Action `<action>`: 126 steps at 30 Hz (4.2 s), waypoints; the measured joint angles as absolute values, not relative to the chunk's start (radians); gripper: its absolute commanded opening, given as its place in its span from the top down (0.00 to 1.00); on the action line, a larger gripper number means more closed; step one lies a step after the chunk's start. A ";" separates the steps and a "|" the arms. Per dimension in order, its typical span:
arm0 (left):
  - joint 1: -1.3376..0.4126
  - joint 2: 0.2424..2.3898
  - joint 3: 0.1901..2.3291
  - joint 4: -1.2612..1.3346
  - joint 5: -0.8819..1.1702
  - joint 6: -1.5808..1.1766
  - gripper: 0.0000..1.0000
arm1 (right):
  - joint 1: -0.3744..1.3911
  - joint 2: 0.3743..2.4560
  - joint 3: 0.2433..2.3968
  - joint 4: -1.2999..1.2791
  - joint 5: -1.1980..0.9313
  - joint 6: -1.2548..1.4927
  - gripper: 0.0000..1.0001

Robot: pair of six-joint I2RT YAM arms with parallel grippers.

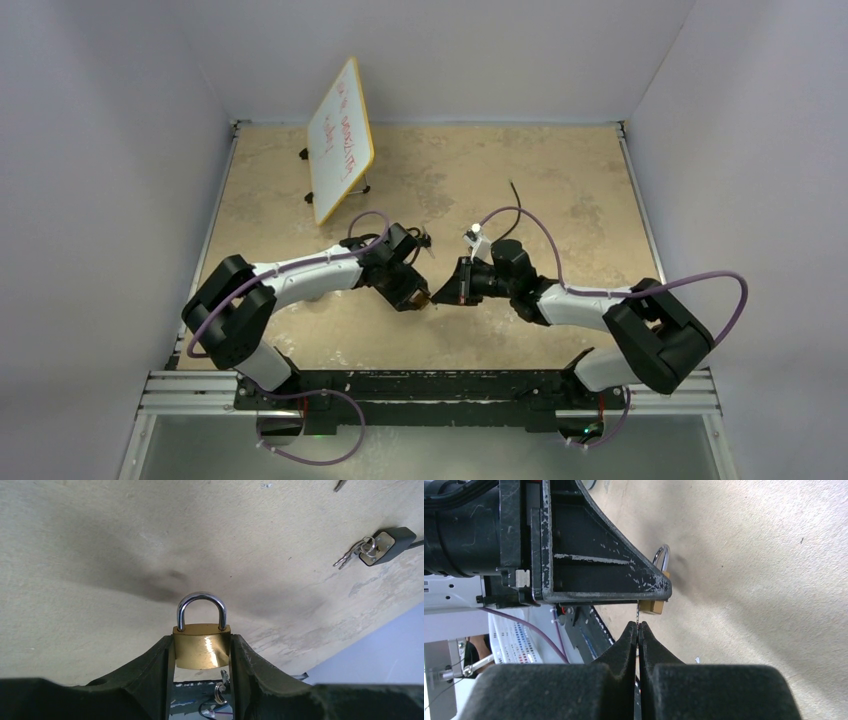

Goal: Unlock with the key
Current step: Pick up the lock from the center of the board, then unlock the lock.

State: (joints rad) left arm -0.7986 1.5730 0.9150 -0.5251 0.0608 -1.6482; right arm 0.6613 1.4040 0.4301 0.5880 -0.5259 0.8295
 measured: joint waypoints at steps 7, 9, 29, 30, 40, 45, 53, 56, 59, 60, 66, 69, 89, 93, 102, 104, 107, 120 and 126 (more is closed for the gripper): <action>-0.798 1.572 0.898 -0.485 0.091 -1.669 0.79 | 0.662 1.405 0.432 0.587 -0.515 0.821 1.00; -0.798 1.572 0.895 -0.478 0.094 -1.670 0.79 | 0.662 1.405 0.432 0.591 -0.518 0.819 1.00; -0.790 1.555 0.885 -0.468 0.093 -1.686 0.79 | 0.662 1.383 0.398 0.573 -0.545 0.738 1.00; -0.790 1.555 0.885 -0.466 0.093 -1.686 0.79 | 0.662 1.383 0.398 0.572 -0.545 0.736 1.00; -0.786 1.553 0.871 -0.451 0.094 -1.688 0.79 | 0.662 1.389 0.398 0.582 -0.550 0.742 1.00; -0.786 1.549 0.871 -0.450 0.094 -1.689 0.79 | 0.662 1.405 0.400 0.588 -0.552 0.745 1.00; -0.786 1.546 0.871 -0.449 0.094 -1.692 0.80 | 0.662 1.420 0.400 0.591 -0.553 0.755 1.00; -0.786 1.546 0.870 -0.449 0.095 -1.692 0.80 | 0.662 1.420 0.400 0.609 -0.562 0.766 1.00; -0.786 1.546 0.868 -0.448 0.096 -1.692 0.80 | 0.662 1.420 0.400 0.627 -0.568 0.771 1.00; -0.786 1.546 0.868 -0.449 0.096 -1.692 0.80 | 0.662 1.420 0.400 0.631 -0.568 0.773 1.00; -0.786 1.546 0.865 -0.445 0.097 -1.692 0.80 | 0.662 1.420 0.400 0.633 -0.567 0.781 1.00; -0.786 1.542 0.856 -0.432 0.101 -1.694 0.80 | 0.662 1.420 0.400 0.633 -0.567 0.786 1.00; -0.786 1.533 0.845 -0.428 0.104 -1.711 0.80 | 0.662 1.420 0.400 0.633 -0.567 0.784 1.00; -0.786 1.533 0.844 -0.427 0.104 -1.711 0.80 | 0.662 1.420 0.400 0.632 -0.567 0.780 1.00; -0.786 1.533 0.844 -0.428 0.103 -1.711 0.80 | 0.663 1.418 0.400 0.621 -0.568 0.766 1.00; -0.786 1.533 0.844 -0.428 0.102 -1.711 0.80 | 0.663 1.406 0.400 0.609 -0.567 0.761 1.00; -0.786 1.530 0.844 -0.426 0.102 -1.711 0.80 | 0.663 1.370 0.397 0.584 -0.567 0.752 1.00; -0.786 1.525 0.839 -0.413 0.103 -1.718 0.80 | 0.663 1.380 0.395 0.574 -0.567 0.748 1.00; -0.786 1.524 0.839 -0.411 0.103 -1.718 0.80 | 0.663 1.403 0.395 0.579 -0.567 0.751 1.00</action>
